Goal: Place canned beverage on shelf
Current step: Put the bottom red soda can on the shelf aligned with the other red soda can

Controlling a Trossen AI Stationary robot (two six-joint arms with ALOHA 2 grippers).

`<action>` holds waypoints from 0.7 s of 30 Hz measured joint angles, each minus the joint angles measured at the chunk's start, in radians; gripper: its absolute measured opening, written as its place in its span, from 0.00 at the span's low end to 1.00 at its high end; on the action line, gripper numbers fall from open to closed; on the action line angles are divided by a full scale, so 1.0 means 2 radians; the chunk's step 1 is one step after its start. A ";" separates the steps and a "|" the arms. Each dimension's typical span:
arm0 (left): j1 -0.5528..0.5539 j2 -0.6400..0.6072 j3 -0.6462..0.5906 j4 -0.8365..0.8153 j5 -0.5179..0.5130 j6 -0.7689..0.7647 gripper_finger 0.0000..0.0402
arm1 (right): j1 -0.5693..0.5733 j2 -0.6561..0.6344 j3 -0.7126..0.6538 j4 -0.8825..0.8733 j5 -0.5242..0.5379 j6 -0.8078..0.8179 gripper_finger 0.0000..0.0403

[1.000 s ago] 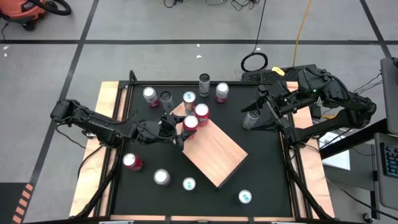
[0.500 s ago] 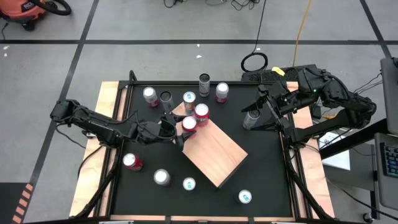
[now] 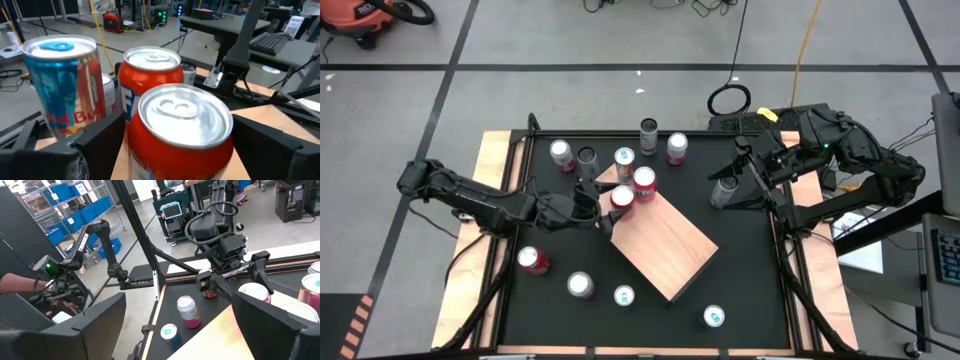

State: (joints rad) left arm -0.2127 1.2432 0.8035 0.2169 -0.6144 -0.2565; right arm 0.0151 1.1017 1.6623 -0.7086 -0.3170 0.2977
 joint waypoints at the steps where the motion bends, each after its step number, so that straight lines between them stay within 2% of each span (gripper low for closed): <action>1: 0.000 0.000 0.006 0.000 0.001 0.000 0.88 | 0.000 0.000 0.000 0.000 0.000 0.000 0.85; 6: -0.014 -0.023 0.033 -0.053 -0.005 -0.008 0.88 | 0.000 0.000 0.000 0.000 0.000 0.000 0.85; 12: -0.046 -0.057 0.055 -0.169 -0.021 -0.101 0.88 | 0.000 0.000 0.000 -0.009 0.000 0.000 0.85; 16: -0.074 -0.057 0.055 -0.226 -0.021 -0.175 0.88 | 0.000 0.000 0.000 -0.013 0.000 -0.007 0.85; 21: -0.092 -0.029 0.055 -0.231 -0.022 -0.224 0.88 | 0.000 0.000 0.000 -0.016 0.000 -0.008 0.85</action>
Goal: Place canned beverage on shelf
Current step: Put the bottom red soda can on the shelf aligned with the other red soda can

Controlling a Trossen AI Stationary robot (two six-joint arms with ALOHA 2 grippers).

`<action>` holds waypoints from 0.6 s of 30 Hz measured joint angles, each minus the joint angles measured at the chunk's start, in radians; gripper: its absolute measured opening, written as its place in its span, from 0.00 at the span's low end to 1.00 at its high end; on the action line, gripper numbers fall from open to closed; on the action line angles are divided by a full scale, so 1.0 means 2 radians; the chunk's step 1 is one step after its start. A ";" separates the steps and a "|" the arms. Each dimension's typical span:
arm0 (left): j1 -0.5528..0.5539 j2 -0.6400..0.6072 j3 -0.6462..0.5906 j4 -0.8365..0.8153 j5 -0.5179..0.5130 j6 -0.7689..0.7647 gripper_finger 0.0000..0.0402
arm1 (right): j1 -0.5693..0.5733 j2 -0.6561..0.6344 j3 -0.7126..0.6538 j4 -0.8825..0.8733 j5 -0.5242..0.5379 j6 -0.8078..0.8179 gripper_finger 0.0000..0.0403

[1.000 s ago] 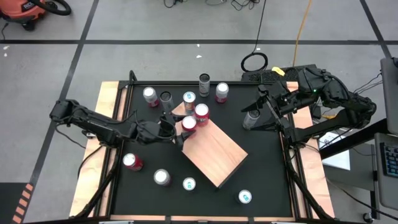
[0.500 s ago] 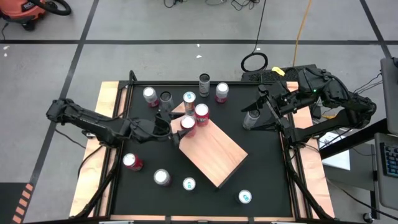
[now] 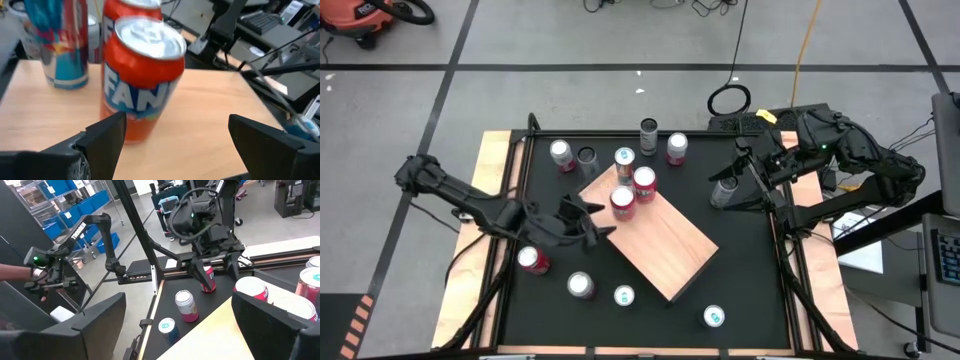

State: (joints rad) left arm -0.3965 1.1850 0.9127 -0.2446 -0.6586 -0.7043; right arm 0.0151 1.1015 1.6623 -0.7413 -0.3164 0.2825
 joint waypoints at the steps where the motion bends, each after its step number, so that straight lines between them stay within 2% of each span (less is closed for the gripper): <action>1: -0.001 0.008 0.000 0.008 -0.001 -0.004 0.88 | 0.000 0.000 0.000 -0.002 0.000 0.000 0.85; 9: -0.001 0.068 0.000 0.028 -0.039 -0.027 0.78 | 0.000 0.004 0.000 -0.006 0.014 -0.009 0.85; 18: -0.001 0.096 0.000 0.028 -0.066 -0.051 0.64 | 0.000 0.006 0.000 -0.006 0.015 -0.017 0.85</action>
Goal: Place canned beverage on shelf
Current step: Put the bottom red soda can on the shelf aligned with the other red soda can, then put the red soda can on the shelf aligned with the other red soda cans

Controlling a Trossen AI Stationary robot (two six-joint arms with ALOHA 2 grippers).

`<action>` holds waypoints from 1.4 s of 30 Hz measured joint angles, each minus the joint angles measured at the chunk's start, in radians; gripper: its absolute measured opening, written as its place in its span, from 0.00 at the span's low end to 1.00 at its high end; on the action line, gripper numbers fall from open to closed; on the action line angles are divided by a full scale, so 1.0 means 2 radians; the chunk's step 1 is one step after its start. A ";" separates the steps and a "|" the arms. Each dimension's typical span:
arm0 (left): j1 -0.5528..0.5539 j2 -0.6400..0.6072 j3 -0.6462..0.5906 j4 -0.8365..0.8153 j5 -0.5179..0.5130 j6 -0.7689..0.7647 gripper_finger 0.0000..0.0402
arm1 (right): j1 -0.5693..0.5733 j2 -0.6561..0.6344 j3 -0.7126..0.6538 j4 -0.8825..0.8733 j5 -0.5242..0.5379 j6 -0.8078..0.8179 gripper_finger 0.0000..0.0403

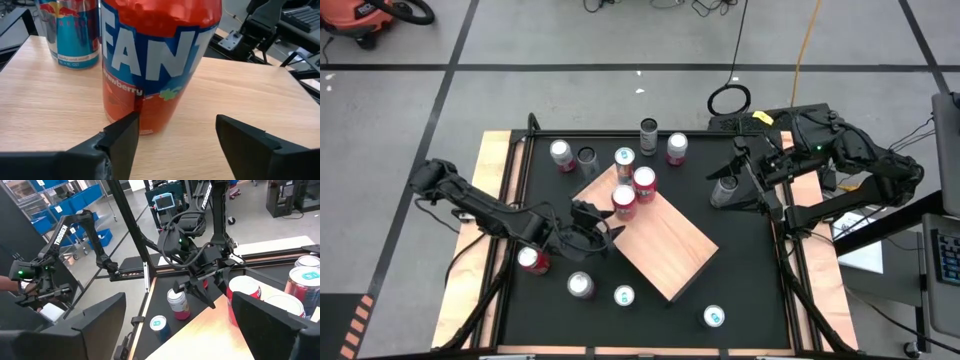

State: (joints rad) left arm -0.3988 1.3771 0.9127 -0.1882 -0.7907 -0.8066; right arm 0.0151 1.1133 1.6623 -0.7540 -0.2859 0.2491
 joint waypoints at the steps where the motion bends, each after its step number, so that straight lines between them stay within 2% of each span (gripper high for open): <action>1: 0.000 0.001 0.000 0.000 0.000 0.000 0.63 | 0.000 0.000 0.000 0.000 0.000 0.000 0.85; 8: 0.010 0.001 0.000 0.000 0.000 0.003 0.59 | 0.000 0.000 0.000 0.000 0.014 0.000 0.85; 17: 0.021 0.001 -0.001 0.021 0.028 0.041 0.59 | 0.000 0.000 0.000 0.000 0.015 0.000 0.85; 25: 0.021 0.001 -0.001 0.023 0.029 0.042 0.59 | 0.000 0.000 0.000 0.000 0.015 0.000 0.85; 36: -0.008 -0.025 -0.001 0.021 0.031 0.015 0.59 | 0.000 0.000 0.000 -0.018 0.014 0.011 0.85; 39: -0.018 -0.037 0.017 -0.001 0.031 0.015 0.59 | 0.000 0.000 0.000 -0.033 0.014 0.011 0.85; 42: -0.028 -0.039 0.056 -0.062 0.040 0.029 0.59 | 0.000 0.000 0.000 -0.039 0.013 0.014 0.85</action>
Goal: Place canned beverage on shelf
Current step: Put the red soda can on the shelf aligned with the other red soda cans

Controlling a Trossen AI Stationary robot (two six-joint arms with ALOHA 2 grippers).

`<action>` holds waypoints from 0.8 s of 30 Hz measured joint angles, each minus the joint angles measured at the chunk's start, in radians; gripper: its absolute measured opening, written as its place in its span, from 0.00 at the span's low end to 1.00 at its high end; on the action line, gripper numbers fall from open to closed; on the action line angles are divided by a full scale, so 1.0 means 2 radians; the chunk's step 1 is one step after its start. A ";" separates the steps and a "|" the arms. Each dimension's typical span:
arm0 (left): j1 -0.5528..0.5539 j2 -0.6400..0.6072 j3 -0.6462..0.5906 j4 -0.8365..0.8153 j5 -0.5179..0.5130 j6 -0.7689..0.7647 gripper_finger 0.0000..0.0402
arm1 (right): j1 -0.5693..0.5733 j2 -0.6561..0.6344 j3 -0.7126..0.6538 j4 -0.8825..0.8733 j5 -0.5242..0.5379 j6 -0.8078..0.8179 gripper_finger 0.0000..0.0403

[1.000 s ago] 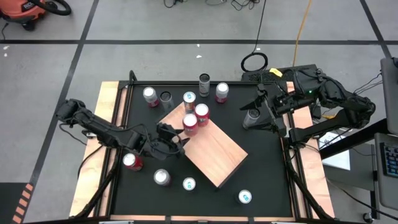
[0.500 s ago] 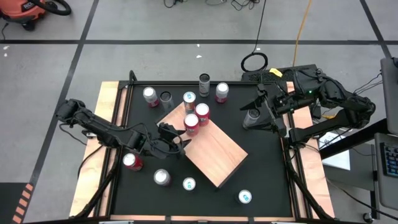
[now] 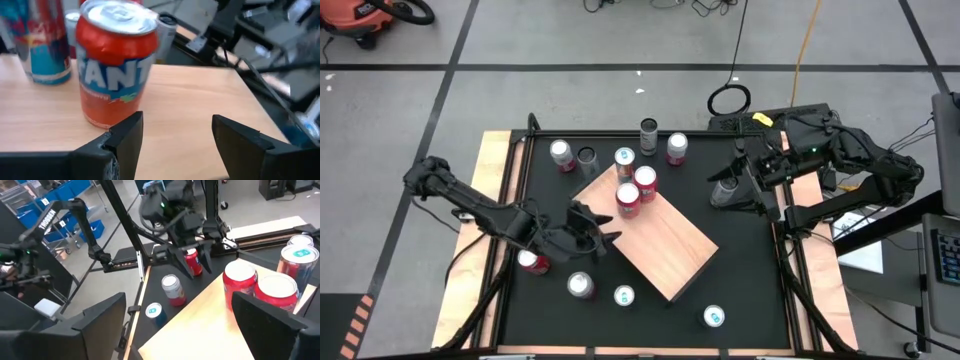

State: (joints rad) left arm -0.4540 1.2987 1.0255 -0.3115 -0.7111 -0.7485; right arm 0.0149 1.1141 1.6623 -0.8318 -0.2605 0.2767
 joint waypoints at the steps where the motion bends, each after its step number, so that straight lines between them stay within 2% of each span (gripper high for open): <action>1: -0.002 0.000 0.017 -0.024 0.006 0.005 0.59 | 0.000 0.000 0.000 -0.002 -0.001 0.004 0.85; 8: -0.016 -0.001 0.115 -0.149 0.057 0.011 0.59 | 0.000 0.000 0.000 -0.022 -0.001 0.038 0.85; 12: -0.027 -0.001 0.143 -0.177 0.071 0.008 0.59 | 0.000 0.000 0.000 -0.028 -0.001 0.041 0.85; 15: -0.034 0.000 0.162 -0.205 0.081 -0.029 0.59 | 0.000 0.000 0.000 -0.029 -0.001 0.041 0.85; 20: -0.047 0.000 0.173 -0.252 0.082 -0.135 0.59 | 0.000 0.000 0.000 -0.030 -0.001 0.040 0.85; 22: -0.050 0.000 0.174 -0.264 0.105 -0.159 0.59 | 0.000 0.000 0.000 -0.034 -0.001 0.040 0.85; 24: -0.053 0.000 0.174 -0.283 0.149 -0.176 0.59 | 0.000 0.000 0.000 -0.038 -0.001 0.040 0.85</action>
State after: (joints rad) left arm -0.5593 1.2984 1.3739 -0.8770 -0.4133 -1.1008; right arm 0.0147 1.1141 1.6623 -0.9074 -0.2617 0.3557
